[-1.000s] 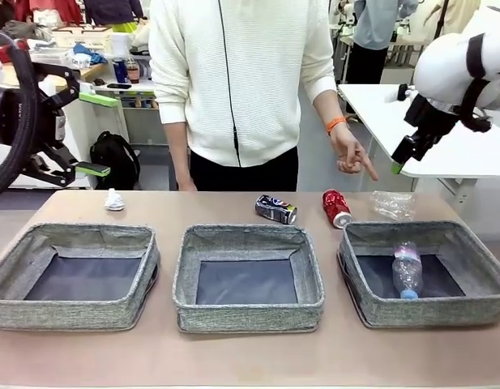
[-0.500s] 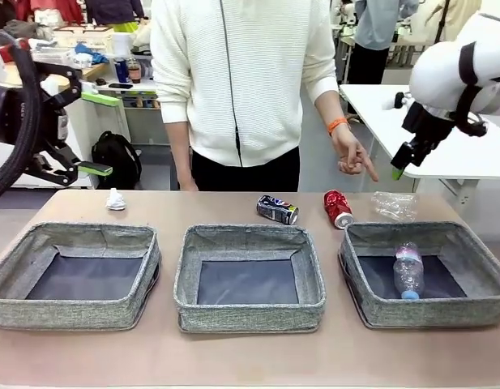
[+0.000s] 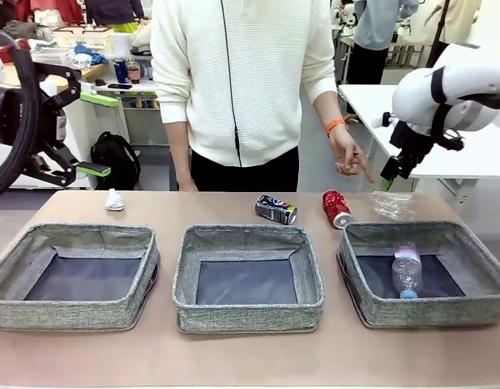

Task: Sort the waste into the appropriate baskets.
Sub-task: Pick up the waste item pointed out by the person.

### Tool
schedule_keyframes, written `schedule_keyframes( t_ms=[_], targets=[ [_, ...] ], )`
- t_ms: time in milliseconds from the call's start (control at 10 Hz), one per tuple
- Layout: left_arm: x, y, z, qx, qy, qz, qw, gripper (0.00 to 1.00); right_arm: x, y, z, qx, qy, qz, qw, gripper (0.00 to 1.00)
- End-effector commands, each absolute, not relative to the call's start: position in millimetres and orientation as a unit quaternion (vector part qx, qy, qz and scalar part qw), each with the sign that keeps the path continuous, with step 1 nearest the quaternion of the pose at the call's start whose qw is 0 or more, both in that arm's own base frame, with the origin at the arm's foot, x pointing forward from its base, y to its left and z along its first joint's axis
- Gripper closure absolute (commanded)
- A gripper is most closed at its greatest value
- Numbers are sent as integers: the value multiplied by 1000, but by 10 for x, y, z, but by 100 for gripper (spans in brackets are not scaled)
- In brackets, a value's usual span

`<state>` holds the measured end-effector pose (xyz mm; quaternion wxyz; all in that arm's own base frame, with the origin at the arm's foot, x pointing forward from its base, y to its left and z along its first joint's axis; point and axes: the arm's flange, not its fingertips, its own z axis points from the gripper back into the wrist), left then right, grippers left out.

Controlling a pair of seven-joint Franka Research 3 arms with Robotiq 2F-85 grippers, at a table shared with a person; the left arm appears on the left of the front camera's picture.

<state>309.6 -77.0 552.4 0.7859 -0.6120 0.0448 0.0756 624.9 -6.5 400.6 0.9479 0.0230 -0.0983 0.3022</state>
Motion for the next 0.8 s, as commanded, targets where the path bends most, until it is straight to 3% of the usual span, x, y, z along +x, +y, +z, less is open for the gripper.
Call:
schedule_keyframes(
  t_ms=[0,400,700],
  targets=[
    [3095,-790,5557,-620,47,80,779,0,6385,-136,3673,33,-72,343,936,0],
    [3095,-790,5557,-620,47,80,779,0,6423,-148,3453,29,-26,354,934,0],
    [3095,-790,5557,-620,47,80,779,0,6408,-150,3370,33,-30,350,936,0]
  ],
)
